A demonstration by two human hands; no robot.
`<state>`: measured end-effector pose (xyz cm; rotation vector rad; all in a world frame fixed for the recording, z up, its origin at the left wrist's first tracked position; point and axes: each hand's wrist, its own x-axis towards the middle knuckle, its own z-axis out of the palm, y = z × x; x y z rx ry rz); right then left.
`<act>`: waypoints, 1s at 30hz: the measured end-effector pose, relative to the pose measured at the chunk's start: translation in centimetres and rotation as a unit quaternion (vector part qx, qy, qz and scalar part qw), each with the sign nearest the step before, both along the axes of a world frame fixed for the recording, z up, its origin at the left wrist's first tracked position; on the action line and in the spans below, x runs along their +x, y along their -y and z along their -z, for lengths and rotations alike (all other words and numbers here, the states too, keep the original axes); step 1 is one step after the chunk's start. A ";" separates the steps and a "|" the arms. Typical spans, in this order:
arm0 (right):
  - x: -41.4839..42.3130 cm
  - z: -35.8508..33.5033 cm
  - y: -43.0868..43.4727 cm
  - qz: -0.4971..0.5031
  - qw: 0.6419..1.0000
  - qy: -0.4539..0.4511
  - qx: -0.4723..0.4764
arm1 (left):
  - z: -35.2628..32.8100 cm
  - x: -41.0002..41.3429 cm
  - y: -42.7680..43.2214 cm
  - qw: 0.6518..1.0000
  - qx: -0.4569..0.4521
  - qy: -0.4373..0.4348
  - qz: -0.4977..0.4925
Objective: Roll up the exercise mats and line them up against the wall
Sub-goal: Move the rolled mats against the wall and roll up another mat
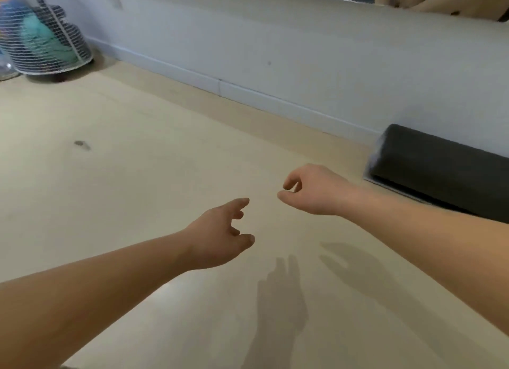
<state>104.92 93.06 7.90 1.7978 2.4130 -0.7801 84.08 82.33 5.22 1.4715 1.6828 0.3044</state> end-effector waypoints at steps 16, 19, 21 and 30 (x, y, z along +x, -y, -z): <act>-37.3 7.9 20.9 -0.260 0.945 -0.104 -0.168 | 2.3 -28.0 24.8 0.915 0.028 -0.123 -0.382; -39.1 8.3 24.5 -0.313 0.914 -0.126 -0.226 | 1.6 -30.7 29.3 0.866 -0.008 -0.252 -0.432; -39.7 8.7 26.3 -0.321 0.900 -0.144 -0.259 | 1.8 -31.7 31.5 0.818 -0.083 -0.241 -0.516; -38.8 10.8 26.7 -0.344 0.887 -0.119 -0.284 | 3.3 -29.3 30.6 0.753 -0.100 -0.158 -0.631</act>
